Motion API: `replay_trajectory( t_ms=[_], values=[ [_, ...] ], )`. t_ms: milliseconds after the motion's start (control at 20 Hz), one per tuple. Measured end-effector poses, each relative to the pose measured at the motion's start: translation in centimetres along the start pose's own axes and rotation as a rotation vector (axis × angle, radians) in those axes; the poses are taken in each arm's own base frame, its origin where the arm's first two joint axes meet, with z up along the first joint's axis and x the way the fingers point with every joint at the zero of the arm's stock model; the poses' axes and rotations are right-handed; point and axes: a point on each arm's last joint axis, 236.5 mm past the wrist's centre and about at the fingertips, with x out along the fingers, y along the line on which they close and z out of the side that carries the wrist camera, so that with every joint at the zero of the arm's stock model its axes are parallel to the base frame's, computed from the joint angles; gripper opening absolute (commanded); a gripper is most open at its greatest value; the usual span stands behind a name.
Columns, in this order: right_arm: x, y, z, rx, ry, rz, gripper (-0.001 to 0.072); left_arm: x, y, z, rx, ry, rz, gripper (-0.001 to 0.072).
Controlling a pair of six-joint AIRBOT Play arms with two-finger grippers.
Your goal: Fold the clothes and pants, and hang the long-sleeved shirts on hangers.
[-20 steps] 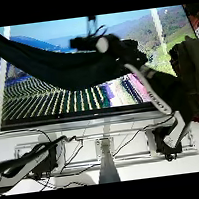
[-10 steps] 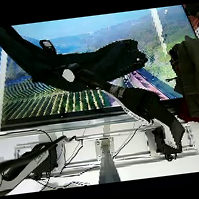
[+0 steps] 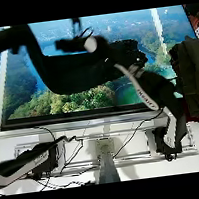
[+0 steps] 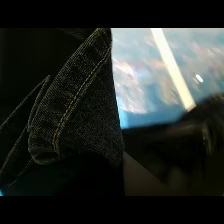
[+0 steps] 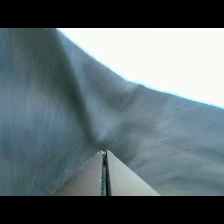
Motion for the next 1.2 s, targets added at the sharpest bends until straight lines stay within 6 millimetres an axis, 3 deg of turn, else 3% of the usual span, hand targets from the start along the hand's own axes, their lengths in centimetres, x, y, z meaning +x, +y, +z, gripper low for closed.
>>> replay_trajectory(
  t_ms=[50, 100, 150, 200, 300, 400, 450, 550, 650, 750, 850, 900, 950, 1050, 1200],
  values=[
    [-1.5, -1.9, 1.7, 0.011, -0.011, -0.029, 0.0041, 1.6, -2.3, -1.3, -0.002, 0.047, -0.064, 0.0035],
    [-3.3, -3.8, 3.7, 0.026, -0.028, -0.056, 0.004, 3.1, -4.7, -2.6, -0.002, 0.094, -0.13, 0.0233],
    [-5.1, -5.7, 5.3, 0.041, -0.038, -0.084, 0.0041, 4.2, -7.0, -3.8, 0.0, 0.131, -0.185, 0.0617],
    [-6.8, -7.6, 6.5, 0.057, -0.042, -0.112, 0.0041, 5.3, -9.2, -5.1, 0.004, 0.172, -0.238, 0.0684],
    [-10.3, -11.0, 8.1, 0.083, -0.035, -0.168, 0.004, 6.3, -12.3, -7.4, 0.018, 0.248, -0.31, 0.0677],
    [-13.3, -13.8, 8.6, 0.074, -0.001, -0.218, 0.004, 6.2, -13.4, -8.6, 0.023, 0.294, -0.343, 0.0676],
    [-14.7, -15.2, 8.6, 0.063, 0.022, -0.248, 0.004, 5.9, -12.9, -8.7, 0.02, 0.302, -0.34, 0.0675],
    [-16.8, -17.4, 8.0, 0.045, 0.072, -0.299, 0.004, 4.9, -10.0, -8.2, -0.008, 0.304, -0.281, 0.0565],
    [-18.0, -19.0, 7.1, 0.035, 0.121, -0.338, 0.004, 3.6, -4.8, -7.9, -0.051, 0.306, -0.167, 0.0557],
    [-18.5, -19.7, 6.2, 0.035, 0.159, -0.35, 0.0041, 1.9, 1.2, -8.8, -0.124, 0.327, -0.048, 0.0558],
    [-18.5, -20.1, 5.4, 0.03, 0.188, -0.359, 0.004, 0.2, 6.8, -11.3, -0.229, 0.361, 0.054, 0.0588],
    [-18.4, -20.2, 5.1, 0.025, 0.197, -0.362, 0.0041, -0.4, 8.8, -13.1, -0.283, 0.386, 0.087, 0.0685],
    [-18.3, -20.2, 4.8, 0.018, 0.209, -0.363, 0.0041, -0.8, 10.6, -15.2, -0.345, 0.413, 0.112, 0.0714],
    [-18.0, -19.8, 4.5, 0.005, 0.219, -0.358, 0.004, -0.8, 12.9, -19.3, -0.449, 0.459, 0.131, 0.0712],
    [-17.3, -18.9, 4.0, -0.015, 0.231, -0.346, 0.0041, 1.2, 13.3, -23.7, -0.548, 0.507, 0.064, 0.0712]
  ],
)
